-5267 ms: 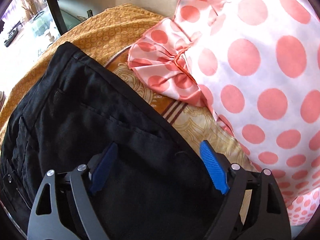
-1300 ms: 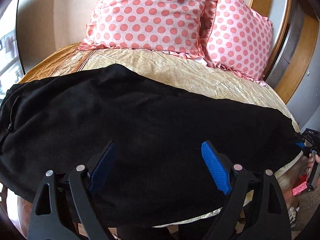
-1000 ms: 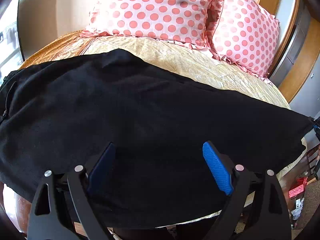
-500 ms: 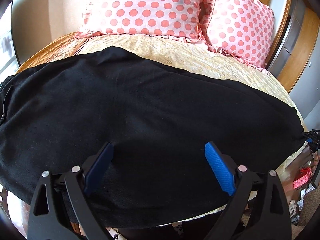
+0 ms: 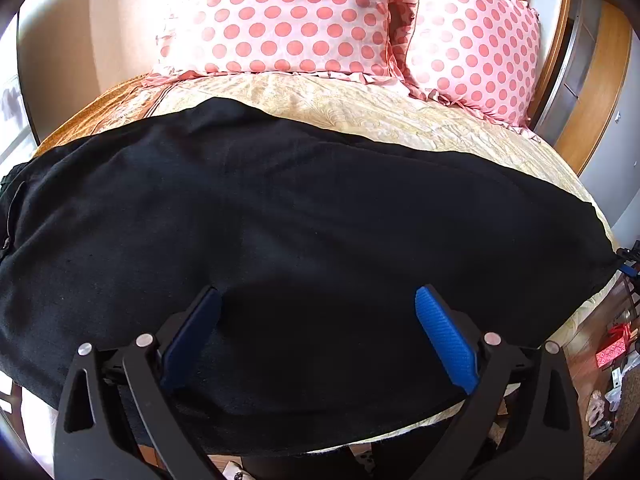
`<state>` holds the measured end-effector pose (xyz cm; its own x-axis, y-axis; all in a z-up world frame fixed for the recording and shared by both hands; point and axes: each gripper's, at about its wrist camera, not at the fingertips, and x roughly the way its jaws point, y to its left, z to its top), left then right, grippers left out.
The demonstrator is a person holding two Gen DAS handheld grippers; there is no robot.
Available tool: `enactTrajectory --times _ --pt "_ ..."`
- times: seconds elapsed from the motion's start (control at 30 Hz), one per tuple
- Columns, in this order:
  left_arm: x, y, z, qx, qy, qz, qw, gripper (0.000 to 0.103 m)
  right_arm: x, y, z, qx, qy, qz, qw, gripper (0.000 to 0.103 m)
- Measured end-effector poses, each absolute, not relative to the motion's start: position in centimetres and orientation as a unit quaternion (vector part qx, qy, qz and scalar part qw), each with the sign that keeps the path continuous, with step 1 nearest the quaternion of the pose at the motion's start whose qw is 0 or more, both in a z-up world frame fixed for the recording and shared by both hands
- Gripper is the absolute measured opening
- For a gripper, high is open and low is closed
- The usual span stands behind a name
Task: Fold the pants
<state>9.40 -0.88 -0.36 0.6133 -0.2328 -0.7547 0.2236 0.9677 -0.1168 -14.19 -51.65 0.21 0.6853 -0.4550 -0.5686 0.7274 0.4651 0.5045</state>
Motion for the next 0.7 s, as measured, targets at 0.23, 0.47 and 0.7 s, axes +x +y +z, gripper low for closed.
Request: enactTrajectory --times 0.23,0.47,0.7 --pt "9.6 -1.0 -0.4 -0.006 0.421 -0.123 0.898 0.099 -13.0 -52.2 3.3 0.298 0.148 -0.356 0.873 0.008" --pt "9.4 -1.3 -0.6 0.004 0.417 -0.123 0.900 0.100 -12.5 -53.1 0.5 0.308 0.194 -0.377 0.852 0.008" --pt "9.2 -1.4 -0.7 0.010 0.416 -0.126 0.901 0.101 -15.3 -52.7 0.5 0.345 0.173 -0.379 0.841 0.044"
